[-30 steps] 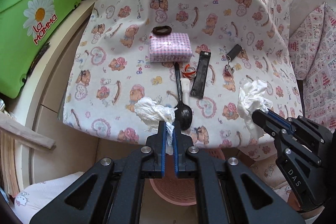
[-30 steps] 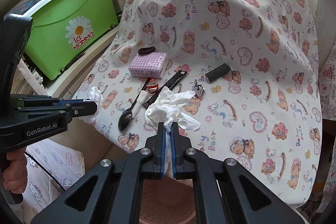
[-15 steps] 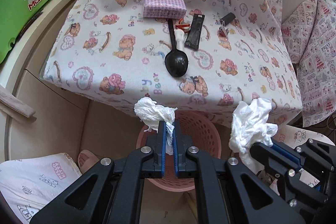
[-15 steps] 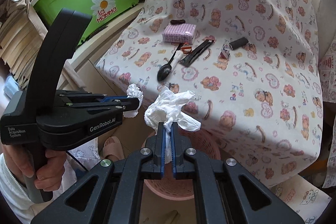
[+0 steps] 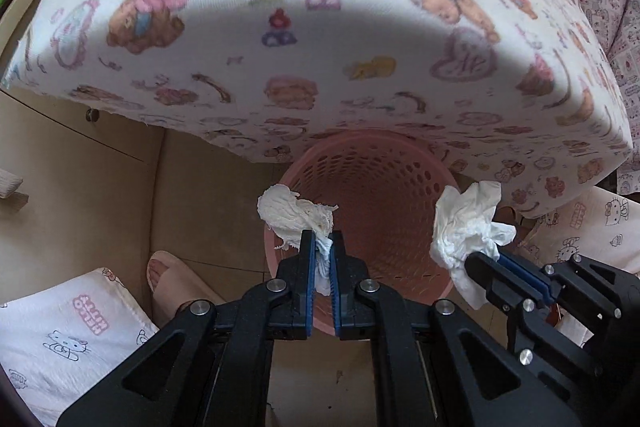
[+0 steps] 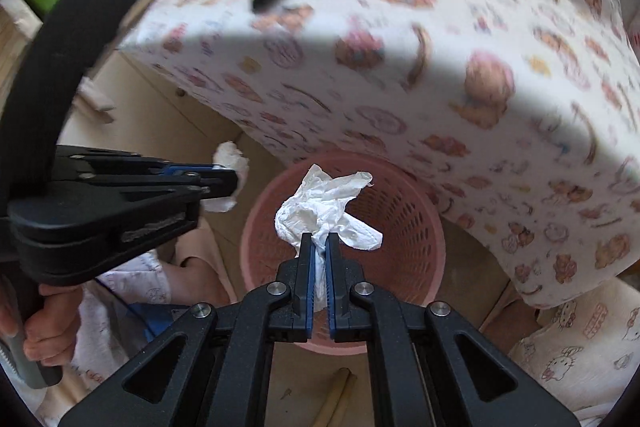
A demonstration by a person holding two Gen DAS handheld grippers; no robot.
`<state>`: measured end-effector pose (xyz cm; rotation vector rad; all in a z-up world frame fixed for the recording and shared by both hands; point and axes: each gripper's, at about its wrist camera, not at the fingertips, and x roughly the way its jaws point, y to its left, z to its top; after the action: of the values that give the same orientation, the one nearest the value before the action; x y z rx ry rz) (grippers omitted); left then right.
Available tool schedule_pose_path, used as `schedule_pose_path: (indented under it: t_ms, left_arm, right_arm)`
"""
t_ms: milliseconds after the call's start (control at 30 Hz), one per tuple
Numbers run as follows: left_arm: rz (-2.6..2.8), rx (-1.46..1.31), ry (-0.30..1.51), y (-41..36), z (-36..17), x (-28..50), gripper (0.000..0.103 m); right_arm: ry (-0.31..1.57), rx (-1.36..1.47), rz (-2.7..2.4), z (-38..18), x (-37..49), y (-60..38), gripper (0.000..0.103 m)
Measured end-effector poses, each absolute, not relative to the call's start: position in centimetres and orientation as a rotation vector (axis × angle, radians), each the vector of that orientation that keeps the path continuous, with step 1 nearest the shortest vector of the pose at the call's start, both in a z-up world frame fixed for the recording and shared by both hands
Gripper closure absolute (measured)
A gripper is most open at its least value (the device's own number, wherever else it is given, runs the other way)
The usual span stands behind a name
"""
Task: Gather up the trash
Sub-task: 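Carry both tissues over the pink wastebasket and open both tools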
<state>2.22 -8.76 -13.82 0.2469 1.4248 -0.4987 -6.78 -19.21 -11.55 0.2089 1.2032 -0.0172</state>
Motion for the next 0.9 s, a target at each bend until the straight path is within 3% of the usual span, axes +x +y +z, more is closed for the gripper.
schedule_pose_path:
  t_ms: [433,767,833,900]
  left_arm:
    - [-0.417,0.192,1.573,-8.6,-21.7,3.3,0.097]
    - [-0.375,0.236,1.621,-8.7,-25.5,3.7,0.095]
    - [-0.366,0.251,1.624,-8.6,-25.8,3.6,0.09]
    - [-0.369,0.242,1.635,-8.5,-26.0,3.6,0.079]
  right_arm:
    - [1.331,0.227,-0.143,-20.3,-5.6,-19.6,0.098]
    - [1.375,0.237,-0.146,-22.7,-5.6,-19.9,0.098]
    - [1.377,0.229,-0.151,-22.8,-5.6,-20.1,0.096]
    - [1.382,0.236,-0.157,-23.2,-5.8,-20.3,0.085]
